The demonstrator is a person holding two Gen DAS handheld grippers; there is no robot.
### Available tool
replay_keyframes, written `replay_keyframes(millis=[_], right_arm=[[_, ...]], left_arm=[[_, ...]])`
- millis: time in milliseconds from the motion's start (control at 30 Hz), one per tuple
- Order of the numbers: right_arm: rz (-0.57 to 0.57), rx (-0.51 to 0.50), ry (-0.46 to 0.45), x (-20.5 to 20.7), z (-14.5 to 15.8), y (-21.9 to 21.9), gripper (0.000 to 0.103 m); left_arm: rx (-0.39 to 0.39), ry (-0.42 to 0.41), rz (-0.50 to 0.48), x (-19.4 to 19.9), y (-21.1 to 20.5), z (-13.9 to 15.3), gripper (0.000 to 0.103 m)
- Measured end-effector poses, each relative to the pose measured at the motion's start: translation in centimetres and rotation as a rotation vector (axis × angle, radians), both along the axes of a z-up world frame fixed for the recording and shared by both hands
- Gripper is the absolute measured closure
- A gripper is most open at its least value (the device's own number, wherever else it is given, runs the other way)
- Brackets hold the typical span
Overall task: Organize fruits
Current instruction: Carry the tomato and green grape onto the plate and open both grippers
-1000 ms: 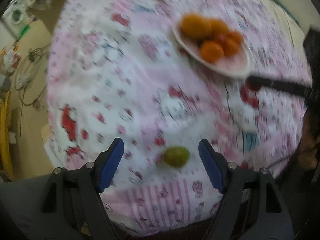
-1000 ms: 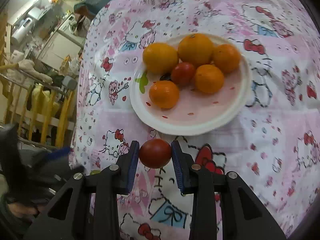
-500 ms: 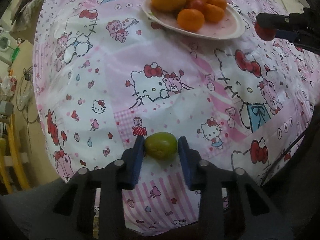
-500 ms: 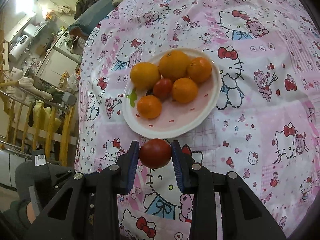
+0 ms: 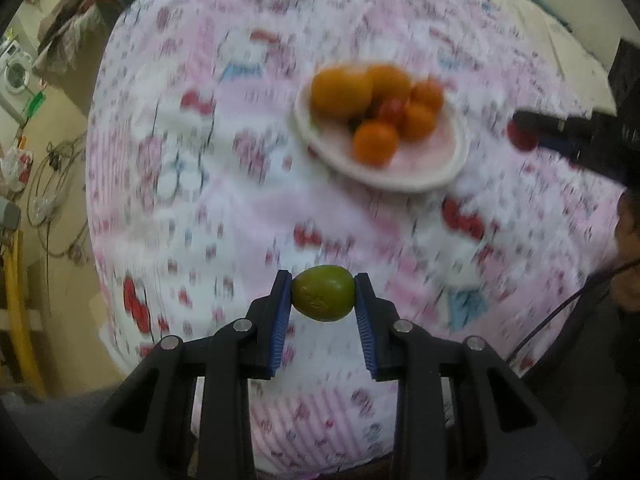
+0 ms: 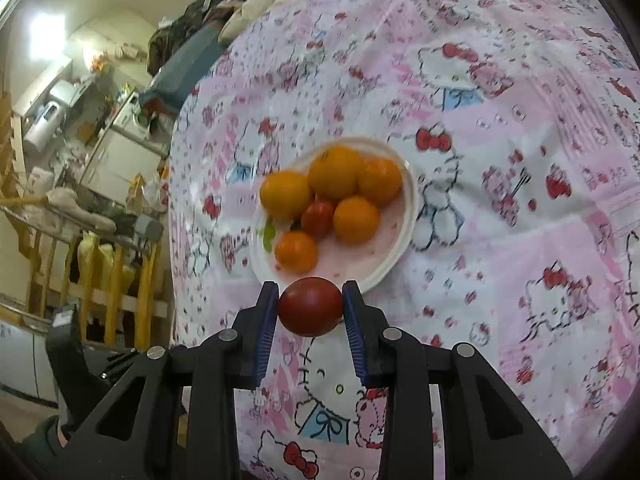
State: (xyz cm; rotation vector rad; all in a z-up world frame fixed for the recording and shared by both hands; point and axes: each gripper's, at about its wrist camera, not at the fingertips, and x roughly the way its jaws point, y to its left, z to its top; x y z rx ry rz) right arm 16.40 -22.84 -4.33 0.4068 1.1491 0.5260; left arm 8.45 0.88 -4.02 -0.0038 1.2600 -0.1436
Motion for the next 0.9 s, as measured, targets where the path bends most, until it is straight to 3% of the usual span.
replay_keyframes(millis=[200,467,667,900], right_arm=[[-0.039,0.007,-0.014,1.9,1.0,-1.8,0.069],[-0.048,-0.025,0.004,5.3,0.6,-2.8,0.069],[-0.012,-0.056,0.026,7.9,-0.8,-2.5,0.069],[0.022,-0.065,0.123,9.5,-4.4,-1.6,0.069]], left_arm=[[-0.02,-0.056,-0.053,4.1,-3.0,1.0,0.076],[-0.056,-0.016,-0.075,7.9,-7.4,-1.7,0.076],[-0.058,0.036,0.016,9.6,-8.9,-4.7,0.076],[-0.061,0.072,0.065,10.6,-9.5,-6.6,0.075]])
